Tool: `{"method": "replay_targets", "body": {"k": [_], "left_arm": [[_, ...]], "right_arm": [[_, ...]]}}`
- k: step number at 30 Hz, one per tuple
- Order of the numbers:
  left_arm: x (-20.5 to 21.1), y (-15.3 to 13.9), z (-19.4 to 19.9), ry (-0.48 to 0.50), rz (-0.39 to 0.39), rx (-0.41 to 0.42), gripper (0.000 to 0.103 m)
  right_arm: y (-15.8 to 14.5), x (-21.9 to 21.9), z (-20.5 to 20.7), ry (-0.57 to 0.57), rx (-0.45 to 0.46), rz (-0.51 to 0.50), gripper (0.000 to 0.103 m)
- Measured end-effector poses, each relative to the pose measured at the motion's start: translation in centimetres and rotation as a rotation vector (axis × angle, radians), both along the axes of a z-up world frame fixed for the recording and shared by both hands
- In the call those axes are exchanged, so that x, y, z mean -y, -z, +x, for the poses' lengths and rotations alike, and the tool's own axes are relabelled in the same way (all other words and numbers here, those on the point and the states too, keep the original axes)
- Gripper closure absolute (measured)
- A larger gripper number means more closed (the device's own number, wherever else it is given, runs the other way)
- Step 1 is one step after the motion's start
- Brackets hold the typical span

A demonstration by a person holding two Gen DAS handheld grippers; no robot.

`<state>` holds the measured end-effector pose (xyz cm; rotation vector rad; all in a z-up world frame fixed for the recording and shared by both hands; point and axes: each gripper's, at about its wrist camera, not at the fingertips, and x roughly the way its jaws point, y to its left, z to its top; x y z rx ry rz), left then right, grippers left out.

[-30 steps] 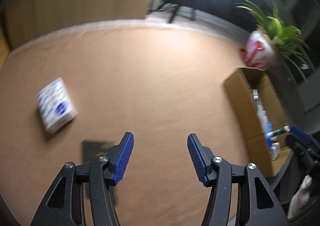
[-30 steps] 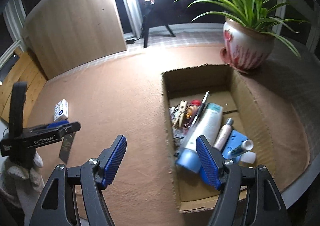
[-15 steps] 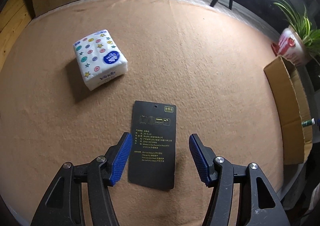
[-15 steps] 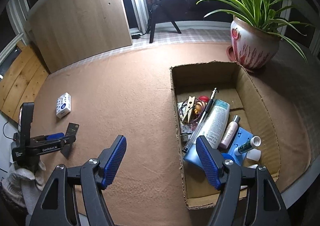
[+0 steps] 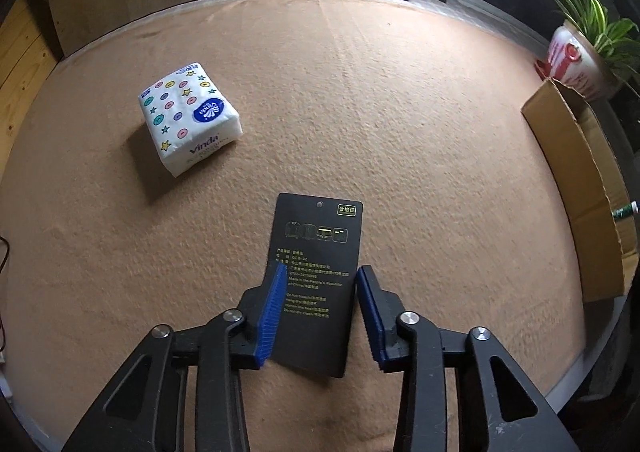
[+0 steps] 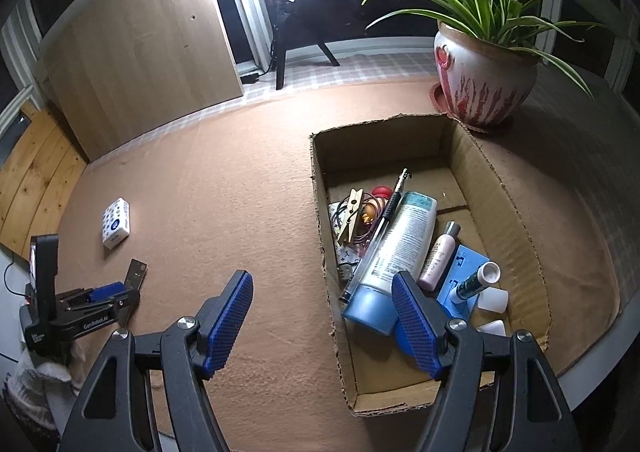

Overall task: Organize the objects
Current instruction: 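Move the left tool to the black card and grasp it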

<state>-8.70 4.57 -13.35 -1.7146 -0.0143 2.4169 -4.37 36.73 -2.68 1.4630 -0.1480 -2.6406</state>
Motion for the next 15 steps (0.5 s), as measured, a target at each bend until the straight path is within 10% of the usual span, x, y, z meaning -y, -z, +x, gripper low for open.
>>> {"method": "replay_targets", "body": {"k": [3, 7, 12, 15], "left_arm": [[-0.1, -0.1, 0.4, -0.005, 0.015, 0.011, 0.084], [0.0, -0.5, 0.5, 0.004, 0.033, 0.008, 0.083], [0.7, -1.0, 1.1, -0.010, -0.023, -0.010, 0.046], [0.7, -1.0, 1.0, -0.009, -0.029, -0.009, 0.040]], "right_arm": [[-0.1, -0.2, 0.0, 0.003, -0.004, 0.000, 0.035], [-0.1, -0.2, 0.2, 0.003, -0.005, 0.000, 0.035], [-0.1, -0.4, 0.2, 0.009, 0.000, -0.005, 0.035], [-0.1, -0.4, 0.2, 0.009, 0.005, -0.007, 0.035]]}}
